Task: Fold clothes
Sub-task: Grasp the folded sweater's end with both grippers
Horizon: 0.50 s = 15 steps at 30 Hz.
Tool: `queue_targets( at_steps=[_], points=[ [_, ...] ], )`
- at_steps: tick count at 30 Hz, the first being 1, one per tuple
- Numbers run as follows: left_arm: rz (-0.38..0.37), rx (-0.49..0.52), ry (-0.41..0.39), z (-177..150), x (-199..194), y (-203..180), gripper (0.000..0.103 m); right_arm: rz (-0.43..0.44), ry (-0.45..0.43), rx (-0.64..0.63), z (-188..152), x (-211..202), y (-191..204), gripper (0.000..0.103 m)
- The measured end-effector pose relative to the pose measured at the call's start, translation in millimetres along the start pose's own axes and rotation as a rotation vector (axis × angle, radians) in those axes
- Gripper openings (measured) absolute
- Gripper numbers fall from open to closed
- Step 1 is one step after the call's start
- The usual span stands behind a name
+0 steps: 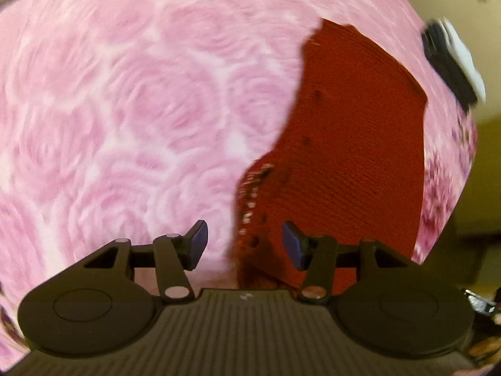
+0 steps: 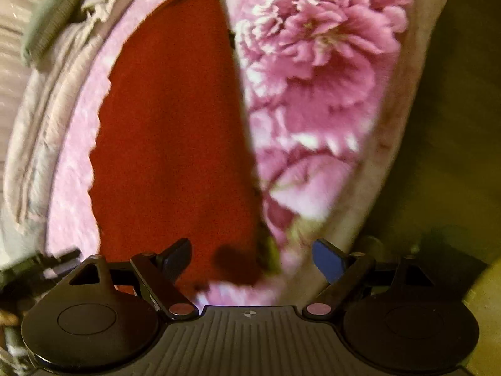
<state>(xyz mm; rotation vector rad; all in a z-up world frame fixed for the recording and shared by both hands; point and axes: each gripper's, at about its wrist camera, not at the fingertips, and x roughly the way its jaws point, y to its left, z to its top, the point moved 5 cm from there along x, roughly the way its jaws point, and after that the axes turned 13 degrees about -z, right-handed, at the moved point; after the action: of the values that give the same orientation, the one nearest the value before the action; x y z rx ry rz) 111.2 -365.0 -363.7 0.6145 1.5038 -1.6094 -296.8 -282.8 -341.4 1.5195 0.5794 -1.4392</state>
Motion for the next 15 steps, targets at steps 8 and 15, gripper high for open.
queue_targets(
  at_steps=[8,15],
  points=[
    [-0.186,-0.072,-0.026,-5.9,27.3,34.0,0.049,0.179,-0.01,0.008,23.4,24.7,-8.4,0.087],
    [-0.371,-0.18,-0.048,-6.8,33.4,46.6,0.056,0.262,-0.011,0.026,16.6,31.5,-13.4,0.087]
  ],
)
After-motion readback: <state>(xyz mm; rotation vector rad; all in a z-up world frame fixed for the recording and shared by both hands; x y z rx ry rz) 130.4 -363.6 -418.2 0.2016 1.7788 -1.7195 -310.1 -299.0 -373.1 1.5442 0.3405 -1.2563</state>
